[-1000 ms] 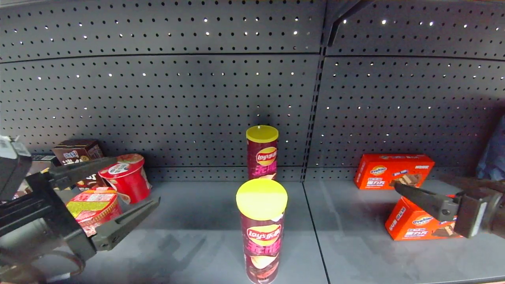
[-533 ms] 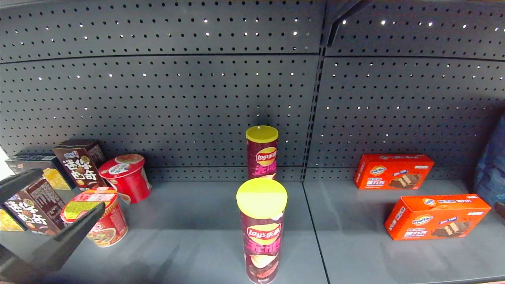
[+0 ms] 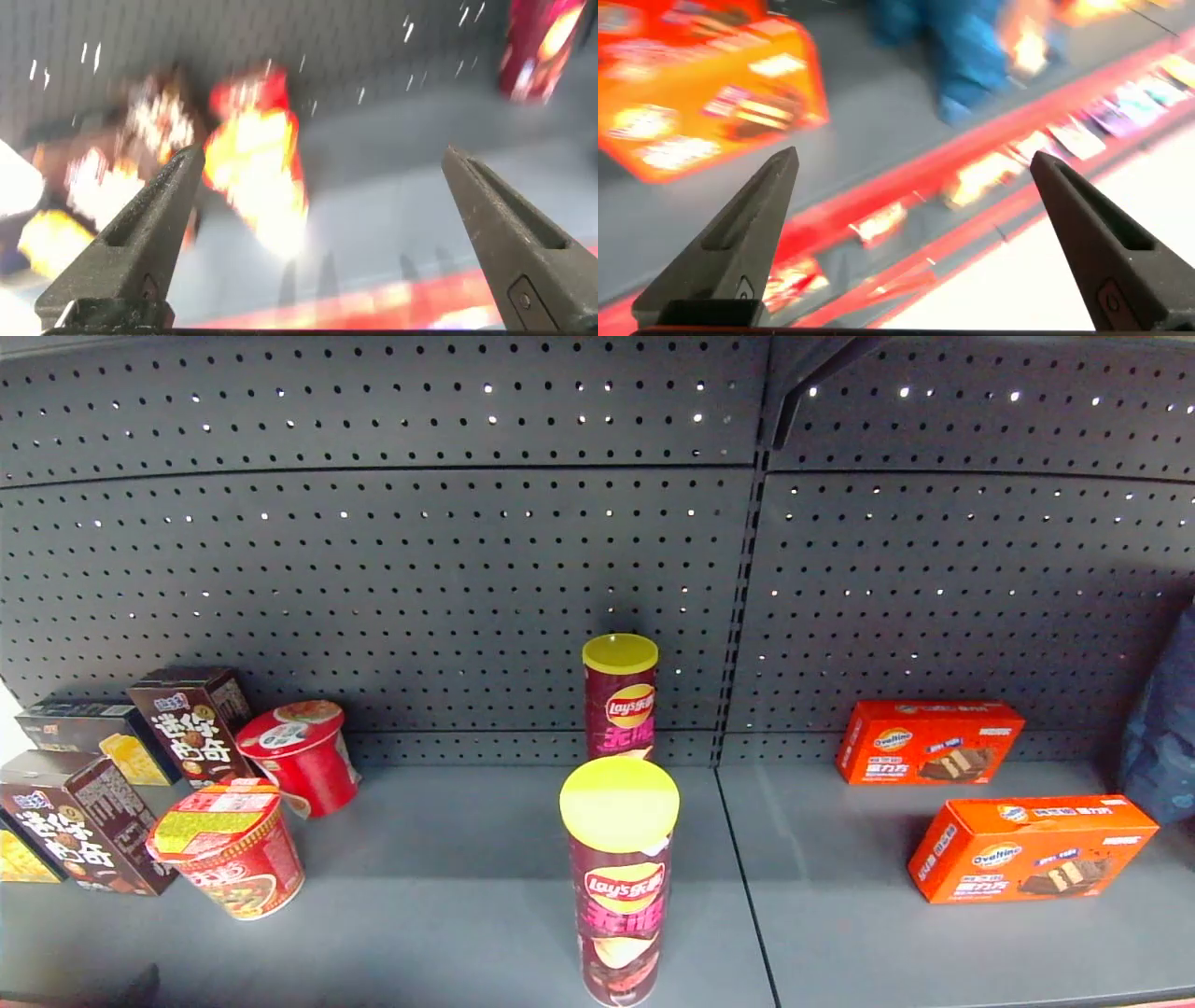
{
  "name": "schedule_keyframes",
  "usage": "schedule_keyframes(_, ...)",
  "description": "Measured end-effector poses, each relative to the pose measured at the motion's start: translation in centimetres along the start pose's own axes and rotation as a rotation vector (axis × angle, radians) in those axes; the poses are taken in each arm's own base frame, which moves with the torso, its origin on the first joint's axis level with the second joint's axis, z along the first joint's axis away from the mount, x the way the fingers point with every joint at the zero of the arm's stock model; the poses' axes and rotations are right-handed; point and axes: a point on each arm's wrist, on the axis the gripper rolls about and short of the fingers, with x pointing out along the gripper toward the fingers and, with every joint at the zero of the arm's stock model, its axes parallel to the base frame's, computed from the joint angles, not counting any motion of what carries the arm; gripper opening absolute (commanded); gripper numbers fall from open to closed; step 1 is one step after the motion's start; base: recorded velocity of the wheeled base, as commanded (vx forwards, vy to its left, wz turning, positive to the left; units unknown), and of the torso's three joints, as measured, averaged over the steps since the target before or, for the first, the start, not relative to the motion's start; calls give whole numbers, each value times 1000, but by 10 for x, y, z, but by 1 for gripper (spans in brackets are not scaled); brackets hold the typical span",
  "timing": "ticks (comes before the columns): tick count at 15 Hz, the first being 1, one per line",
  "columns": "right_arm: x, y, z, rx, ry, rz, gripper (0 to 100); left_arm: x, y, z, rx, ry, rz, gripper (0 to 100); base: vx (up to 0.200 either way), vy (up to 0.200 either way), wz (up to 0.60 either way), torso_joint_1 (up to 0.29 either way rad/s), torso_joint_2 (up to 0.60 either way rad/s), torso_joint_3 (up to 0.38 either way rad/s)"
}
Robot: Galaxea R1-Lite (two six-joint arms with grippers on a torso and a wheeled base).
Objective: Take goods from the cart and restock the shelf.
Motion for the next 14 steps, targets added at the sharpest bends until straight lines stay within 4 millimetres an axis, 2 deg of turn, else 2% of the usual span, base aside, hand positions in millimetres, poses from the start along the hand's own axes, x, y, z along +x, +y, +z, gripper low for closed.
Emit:
schedule_keyframes(3,-11,-6,-30,11,-63,88,100,-25,-2,-25,-30,33,14,100,0,0,0,0,0,0)
schedule_keyframes(5,-13,-5,-41,46,-204,218,100,-36,-4,-38,-58,18,20,100,0,0,0,0,0,0)
schedule_keyframes(8,-3,1,-66,21,-242,363,100,-40,-6,-51,-77,-10,21,100,0,0,0,0,0,0)
schedule_keyframes(10,-1,5,-76,-14,-225,516,100,-41,-10,-56,-82,-22,-80,100,0,0,0,0,0,0)
schedule_keyframes(12,1,5,-81,-21,-191,453,100,-42,-13,-57,-82,-44,-195,100,0,0,0,0,0,0)
schedule_keyframes(14,1,1,-81,-2,-188,268,100,-42,-13,-58,-101,-43,-198,100,0,0,0,0,0,0)
